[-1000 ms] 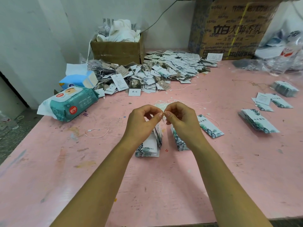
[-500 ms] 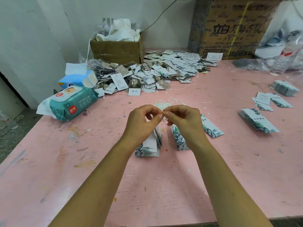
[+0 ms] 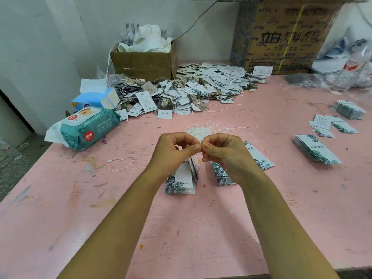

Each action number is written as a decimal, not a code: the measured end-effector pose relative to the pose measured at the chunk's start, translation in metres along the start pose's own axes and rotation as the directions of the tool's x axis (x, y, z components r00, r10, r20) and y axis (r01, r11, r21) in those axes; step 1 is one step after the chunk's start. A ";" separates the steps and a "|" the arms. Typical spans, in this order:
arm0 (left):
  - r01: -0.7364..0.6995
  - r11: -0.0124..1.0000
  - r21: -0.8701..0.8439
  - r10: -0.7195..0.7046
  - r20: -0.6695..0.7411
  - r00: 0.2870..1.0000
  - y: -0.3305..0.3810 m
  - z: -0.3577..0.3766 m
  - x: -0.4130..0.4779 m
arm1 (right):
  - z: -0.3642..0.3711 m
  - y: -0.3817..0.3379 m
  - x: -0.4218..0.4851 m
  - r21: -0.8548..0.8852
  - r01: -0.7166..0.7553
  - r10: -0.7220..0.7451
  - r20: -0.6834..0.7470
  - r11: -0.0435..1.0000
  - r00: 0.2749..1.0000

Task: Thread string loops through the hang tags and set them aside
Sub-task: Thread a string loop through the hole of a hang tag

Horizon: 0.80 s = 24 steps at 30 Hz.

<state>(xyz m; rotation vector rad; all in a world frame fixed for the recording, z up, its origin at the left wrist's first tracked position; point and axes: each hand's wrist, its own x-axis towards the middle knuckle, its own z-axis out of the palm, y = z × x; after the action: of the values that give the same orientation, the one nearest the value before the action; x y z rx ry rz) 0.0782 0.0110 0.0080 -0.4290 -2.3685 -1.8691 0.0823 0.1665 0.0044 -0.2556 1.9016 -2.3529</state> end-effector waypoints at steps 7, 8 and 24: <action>0.004 1.000 -0.009 -0.004 -0.012 1.000 0.000 -0.001 0.001 | 0.002 0.001 0.000 0.010 0.032 -0.032 -0.033 0.999 0.999; 0.003 1.000 -0.008 -0.003 -0.011 1.000 0.000 -0.001 0.001 | 0.002 0.001 0.000 0.014 0.044 -0.043 -0.039 0.999 0.998; -0.002 0.897 -0.443 -0.005 -0.015 1.000 0.003 0.004 0.009 | -0.008 0.012 0.009 -0.459 0.074 -0.003 0.153 0.886 0.988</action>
<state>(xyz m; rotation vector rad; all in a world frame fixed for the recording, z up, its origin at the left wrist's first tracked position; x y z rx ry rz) 0.0710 0.0174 0.0122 -0.4416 -1.9130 -2.4030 0.0713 0.1699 -0.0086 -0.4953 2.3715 -1.7985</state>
